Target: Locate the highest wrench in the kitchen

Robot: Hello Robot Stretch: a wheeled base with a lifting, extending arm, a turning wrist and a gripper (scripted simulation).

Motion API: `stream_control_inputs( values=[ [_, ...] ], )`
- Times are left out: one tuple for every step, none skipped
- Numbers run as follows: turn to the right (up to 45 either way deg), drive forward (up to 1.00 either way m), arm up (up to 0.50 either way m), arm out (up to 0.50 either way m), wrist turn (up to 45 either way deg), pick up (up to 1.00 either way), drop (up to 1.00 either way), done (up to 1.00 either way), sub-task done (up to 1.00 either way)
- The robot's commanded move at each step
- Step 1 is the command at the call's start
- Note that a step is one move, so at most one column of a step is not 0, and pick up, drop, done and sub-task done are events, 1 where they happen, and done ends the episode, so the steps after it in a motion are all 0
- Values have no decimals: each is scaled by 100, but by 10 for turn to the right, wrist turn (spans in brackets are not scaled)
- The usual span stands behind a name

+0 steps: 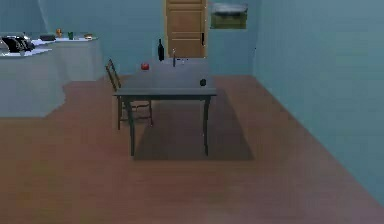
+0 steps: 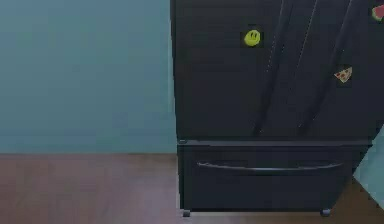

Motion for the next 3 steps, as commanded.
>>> stream_control_inputs(
  values=[
    [240, 0, 0, 0, 0, 0, 0, 0, 0],
    [0, 100, 0, 0, 0, 0, 0, 0, 0],
    [0, 80, 0, 0, 0, 0, 0, 0, 0]
  ],
)
